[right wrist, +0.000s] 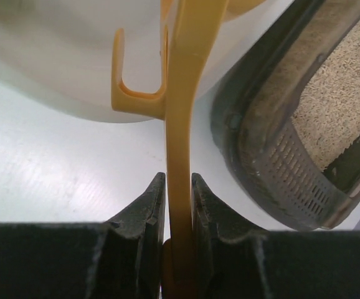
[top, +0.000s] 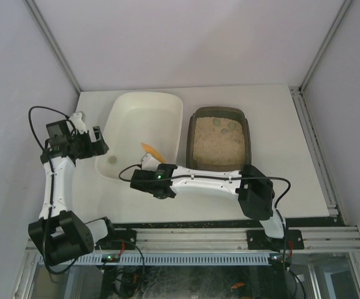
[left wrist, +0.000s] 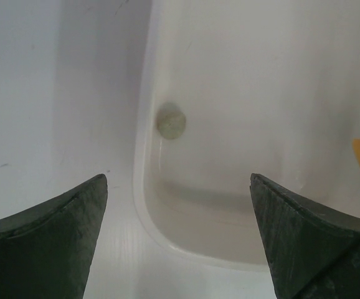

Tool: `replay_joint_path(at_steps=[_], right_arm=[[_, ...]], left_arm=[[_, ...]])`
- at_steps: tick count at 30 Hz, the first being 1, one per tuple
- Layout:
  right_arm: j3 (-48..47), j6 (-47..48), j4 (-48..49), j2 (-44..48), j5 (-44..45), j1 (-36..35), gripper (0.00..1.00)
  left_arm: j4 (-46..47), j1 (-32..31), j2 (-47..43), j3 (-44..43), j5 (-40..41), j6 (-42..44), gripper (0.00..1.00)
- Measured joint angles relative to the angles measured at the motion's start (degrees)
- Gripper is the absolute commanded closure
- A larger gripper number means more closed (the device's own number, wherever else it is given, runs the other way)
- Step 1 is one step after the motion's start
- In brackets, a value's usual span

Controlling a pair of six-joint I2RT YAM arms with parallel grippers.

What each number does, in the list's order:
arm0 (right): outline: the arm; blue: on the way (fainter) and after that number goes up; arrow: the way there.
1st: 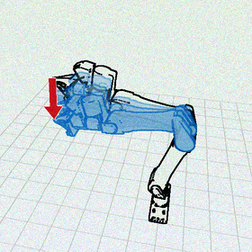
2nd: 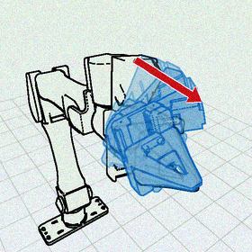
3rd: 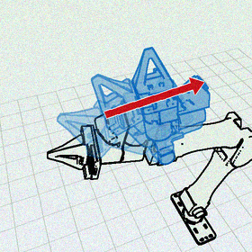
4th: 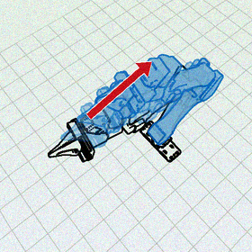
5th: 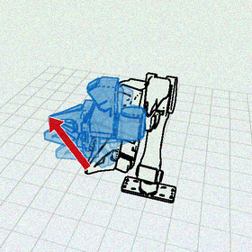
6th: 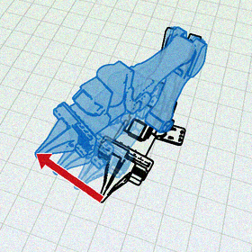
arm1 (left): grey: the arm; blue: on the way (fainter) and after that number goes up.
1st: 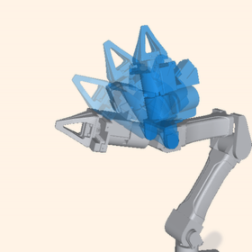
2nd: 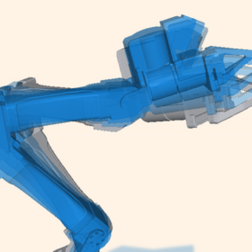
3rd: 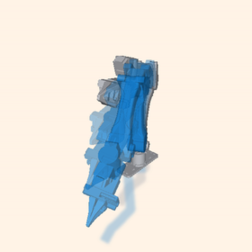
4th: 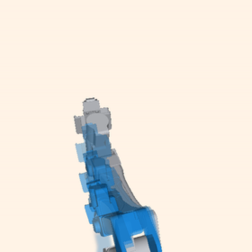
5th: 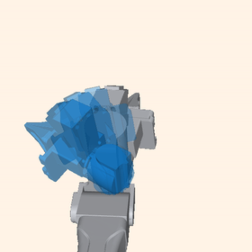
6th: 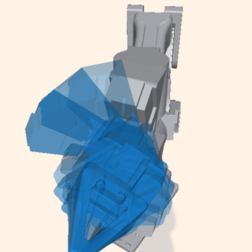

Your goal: Clean the litter box

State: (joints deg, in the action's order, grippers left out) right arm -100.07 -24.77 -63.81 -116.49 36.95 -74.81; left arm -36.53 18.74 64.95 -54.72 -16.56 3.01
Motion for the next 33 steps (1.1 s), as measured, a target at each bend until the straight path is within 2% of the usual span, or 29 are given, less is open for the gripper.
replay_joint_path(at_steps=[5,9,14,16,18,21,25,29,33], right_arm=[[3.37,1.49,1.27,2.93,0.04,3.21,1.0],[8.15,1.36,3.08,9.68,-3.04,8.46,1.0],[16.87,0.39,5.57,23.58,-13.29,25.77,1.0],[19.54,-0.33,6.21,27.56,-16.55,33.7,1.0],[21.35,-1.2,6.03,29.59,-18.43,37.97,1.0],[22.25,-1.64,5.99,29.59,-21.16,38.88,1.0],[22.4,-1.62,6.62,26.49,-25.0,39.95,1.0],[22.51,-1.66,7.96,22.32,-26.36,41.9,1.0],[22.73,-1.79,8.76,19.45,-26.14,42.95,1.0]], left_arm=[[-0.02,-2.21,6.19,-8.02,-3.21,0.0,0.0],[0.33,-9.77,10.4,-14.21,-0.98,-0.15,0.0],[2.03,-21.05,18.6,-24.74,-0.76,-3.15,0.0],[2.78,-23.8,24.13,-30.8,-3.69,-5.33,0.0],[3.39,-26.01,30.21,-37.03,-7.54,-7.67,0.0],[5.97,-29.75,39.28,-44.44,-12.57,-11.78,0.0],[10.58,-35.95,47.39,-46.03,-13.88,-18.29,0.0],[12.55,-40.52,50.05,-45.83,-7.3,-26.01,0.0],[15.91,-42.69,48.43,-43.6,0.87,-32.11,0.0]])
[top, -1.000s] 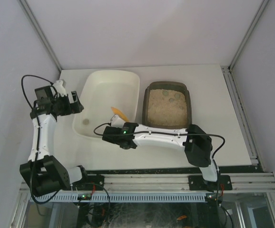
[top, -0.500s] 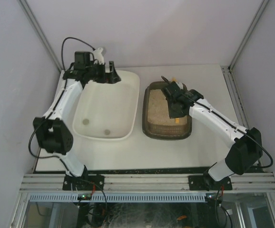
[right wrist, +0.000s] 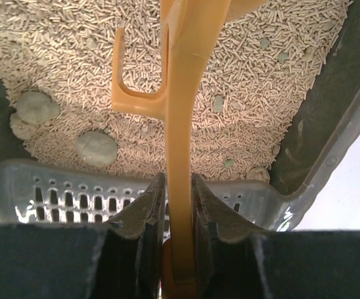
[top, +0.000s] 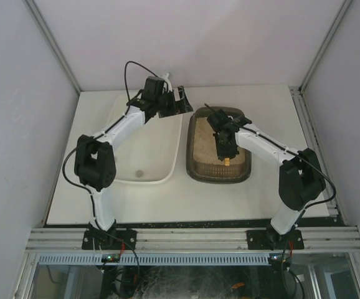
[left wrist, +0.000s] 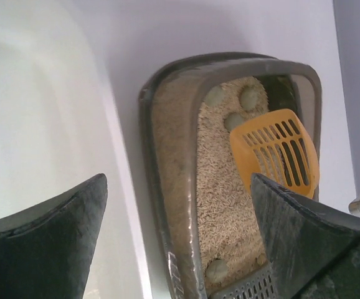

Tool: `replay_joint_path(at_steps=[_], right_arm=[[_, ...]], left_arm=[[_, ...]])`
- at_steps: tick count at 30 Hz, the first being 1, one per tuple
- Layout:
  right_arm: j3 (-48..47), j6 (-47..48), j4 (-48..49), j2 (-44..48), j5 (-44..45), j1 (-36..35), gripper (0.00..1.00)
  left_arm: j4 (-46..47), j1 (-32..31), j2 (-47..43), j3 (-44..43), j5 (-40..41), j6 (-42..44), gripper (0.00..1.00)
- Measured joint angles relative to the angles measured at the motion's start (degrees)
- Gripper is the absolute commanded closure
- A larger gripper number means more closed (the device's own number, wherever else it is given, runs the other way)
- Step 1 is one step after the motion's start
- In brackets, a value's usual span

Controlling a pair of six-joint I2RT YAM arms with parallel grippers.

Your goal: Clean the litter box

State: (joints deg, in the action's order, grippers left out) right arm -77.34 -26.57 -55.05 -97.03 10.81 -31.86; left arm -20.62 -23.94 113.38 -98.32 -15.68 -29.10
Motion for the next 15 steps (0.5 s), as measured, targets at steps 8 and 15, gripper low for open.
replay_joint_path(at_steps=[8,15], right_arm=[[0.02,-0.42,2.43,-4.31,0.63,0.98,1.0],[0.02,-1.42,4.22,-5.66,0.63,3.19,1.0]], left_arm=[[6.14,0.85,-9.64,12.61,8.59,-3.91,0.0],[9.6,2.05,-18.01,19.85,11.39,-3.37,0.0]])
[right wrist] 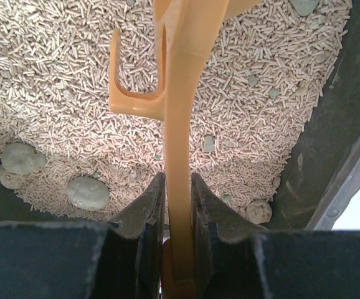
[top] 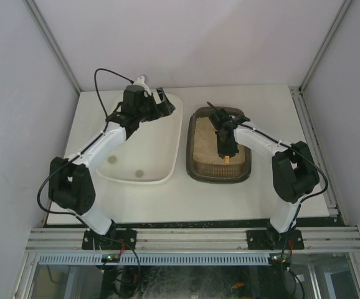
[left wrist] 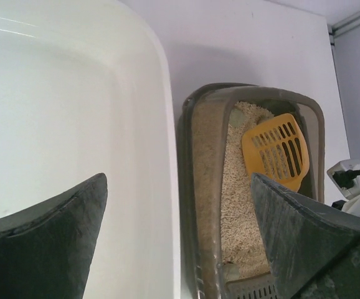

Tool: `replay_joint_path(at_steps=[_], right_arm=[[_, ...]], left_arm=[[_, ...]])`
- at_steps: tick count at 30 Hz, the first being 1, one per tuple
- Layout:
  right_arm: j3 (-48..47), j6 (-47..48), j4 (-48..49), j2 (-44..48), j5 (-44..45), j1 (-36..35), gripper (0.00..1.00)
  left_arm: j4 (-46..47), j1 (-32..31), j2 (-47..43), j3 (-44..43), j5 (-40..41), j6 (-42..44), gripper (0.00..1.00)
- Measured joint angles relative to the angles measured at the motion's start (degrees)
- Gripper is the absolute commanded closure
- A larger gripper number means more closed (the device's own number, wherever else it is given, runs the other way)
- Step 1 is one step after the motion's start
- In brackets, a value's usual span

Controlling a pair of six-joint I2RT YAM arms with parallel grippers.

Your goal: Clean the litter box

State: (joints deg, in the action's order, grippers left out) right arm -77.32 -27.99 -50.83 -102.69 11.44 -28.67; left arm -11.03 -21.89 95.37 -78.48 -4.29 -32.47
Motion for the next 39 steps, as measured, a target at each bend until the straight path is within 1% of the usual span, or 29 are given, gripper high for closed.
replay_joint_path(at_steps=[6,17,24,33,35,39], right_arm=[[0.0,-0.5,2.71,-0.28,-1.25,0.44,1.0],[0.0,-2.86,12.11,-6.14,-7.61,2.25,1.0],[1.2,-3.48,17.99,-6.82,-16.81,2.6,1.0],[10.73,-5.79,32.39,-5.03,-32.2,6.82,1.0],[11.89,-6.1,34.38,-5.03,-34.67,7.89,1.0],[13.62,-6.38,36.68,-4.55,-36.52,8.48,1.0]], left_arm=[[2.34,4.15,-5.73,4.9,1.2,1.53,0.0],[2.89,9.07,-6.25,6.95,1.03,4.0,0.0],[2.91,11.56,-6.27,8.35,0.9,4.72,0.0],[3.13,12.35,-6.56,11.26,0.92,6.25,0.0],[3.15,12.7,-6.58,11.32,0.9,6.6,0.0],[3.28,13.44,-7.3,11.87,0.85,6.97,0.0]])
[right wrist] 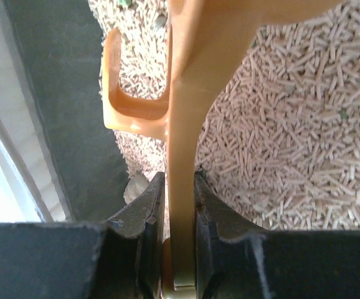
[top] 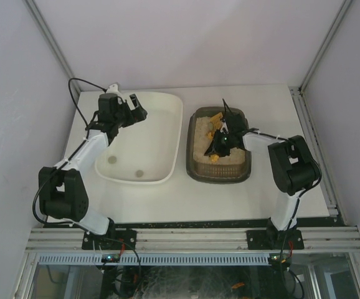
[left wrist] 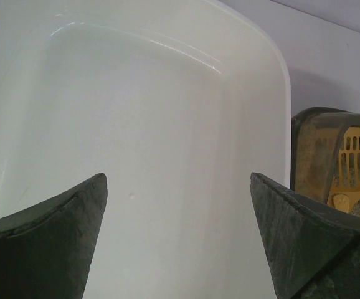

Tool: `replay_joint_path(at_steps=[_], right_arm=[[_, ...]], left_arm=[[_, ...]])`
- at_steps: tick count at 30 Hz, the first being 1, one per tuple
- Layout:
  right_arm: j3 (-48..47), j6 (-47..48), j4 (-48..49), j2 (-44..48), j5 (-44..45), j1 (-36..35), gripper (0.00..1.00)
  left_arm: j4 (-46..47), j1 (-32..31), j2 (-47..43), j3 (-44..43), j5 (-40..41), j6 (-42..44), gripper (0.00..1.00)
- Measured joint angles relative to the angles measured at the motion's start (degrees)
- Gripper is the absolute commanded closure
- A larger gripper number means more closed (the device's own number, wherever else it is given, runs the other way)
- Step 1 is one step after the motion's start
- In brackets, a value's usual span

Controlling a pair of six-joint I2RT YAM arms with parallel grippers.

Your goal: Clean the litter box

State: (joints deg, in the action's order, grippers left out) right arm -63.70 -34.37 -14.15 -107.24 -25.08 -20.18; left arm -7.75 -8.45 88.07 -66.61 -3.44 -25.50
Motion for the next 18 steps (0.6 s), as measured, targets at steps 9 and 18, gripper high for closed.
replay_joint_path(at_steps=[9,18], right_arm=[[5.55,-0.57,1.2,7.67,-4.0,2.25,1.0],[11.5,-2.56,3.41,12.57,-9.68,5.99,1.0]], left_arm=[[0.02,0.94,-0.66,1.18,-1.46,0.17,0.0],[-0.24,1.07,-2.16,1.53,-1.44,0.11,0.0]])
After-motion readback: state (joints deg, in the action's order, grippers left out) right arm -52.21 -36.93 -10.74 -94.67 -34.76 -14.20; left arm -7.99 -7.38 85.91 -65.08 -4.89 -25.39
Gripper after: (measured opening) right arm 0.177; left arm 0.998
